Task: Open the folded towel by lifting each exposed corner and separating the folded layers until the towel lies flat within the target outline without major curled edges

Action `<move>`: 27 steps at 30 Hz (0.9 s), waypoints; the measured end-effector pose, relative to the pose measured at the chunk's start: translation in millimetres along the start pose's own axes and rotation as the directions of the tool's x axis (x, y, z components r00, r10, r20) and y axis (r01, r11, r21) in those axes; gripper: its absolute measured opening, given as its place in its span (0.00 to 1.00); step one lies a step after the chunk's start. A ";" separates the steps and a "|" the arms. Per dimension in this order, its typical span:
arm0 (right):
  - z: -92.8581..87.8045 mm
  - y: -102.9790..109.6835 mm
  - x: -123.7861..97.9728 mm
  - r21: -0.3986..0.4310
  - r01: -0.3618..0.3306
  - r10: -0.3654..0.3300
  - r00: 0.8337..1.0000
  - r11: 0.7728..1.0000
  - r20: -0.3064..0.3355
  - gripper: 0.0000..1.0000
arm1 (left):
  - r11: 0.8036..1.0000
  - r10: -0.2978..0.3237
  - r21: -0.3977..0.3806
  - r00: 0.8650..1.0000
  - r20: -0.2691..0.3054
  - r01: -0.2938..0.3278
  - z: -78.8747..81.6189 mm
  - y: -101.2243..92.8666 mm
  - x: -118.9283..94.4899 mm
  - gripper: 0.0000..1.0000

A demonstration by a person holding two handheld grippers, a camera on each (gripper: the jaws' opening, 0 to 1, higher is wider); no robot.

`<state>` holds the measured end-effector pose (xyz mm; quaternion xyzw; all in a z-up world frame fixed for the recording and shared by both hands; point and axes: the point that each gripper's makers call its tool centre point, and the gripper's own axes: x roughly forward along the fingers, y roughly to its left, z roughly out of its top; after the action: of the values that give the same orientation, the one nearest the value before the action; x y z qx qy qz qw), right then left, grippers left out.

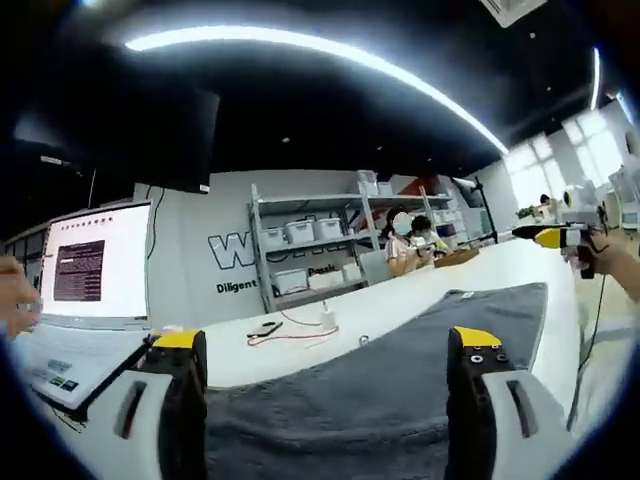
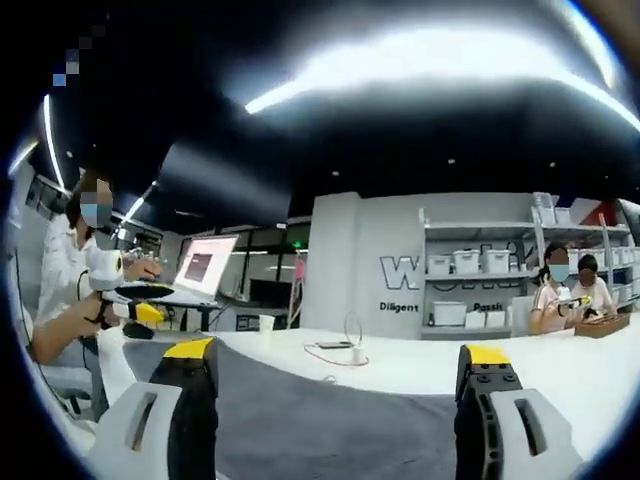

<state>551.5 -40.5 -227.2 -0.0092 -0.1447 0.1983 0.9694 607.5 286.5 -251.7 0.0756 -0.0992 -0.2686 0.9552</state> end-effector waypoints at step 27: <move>-13.5 6.9 -18.7 -0.015 0.005 -0.006 0.997 1.000 -0.076 0.99 | 0.998 -0.046 -0.034 0.996 0.081 0.049 16.2 -29.8 -27.7 0.99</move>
<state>536.3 -40.8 -245.9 -0.0233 -0.1092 0.1941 0.9746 565.8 274.4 -245.9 0.0498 -0.1306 -0.2957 0.9450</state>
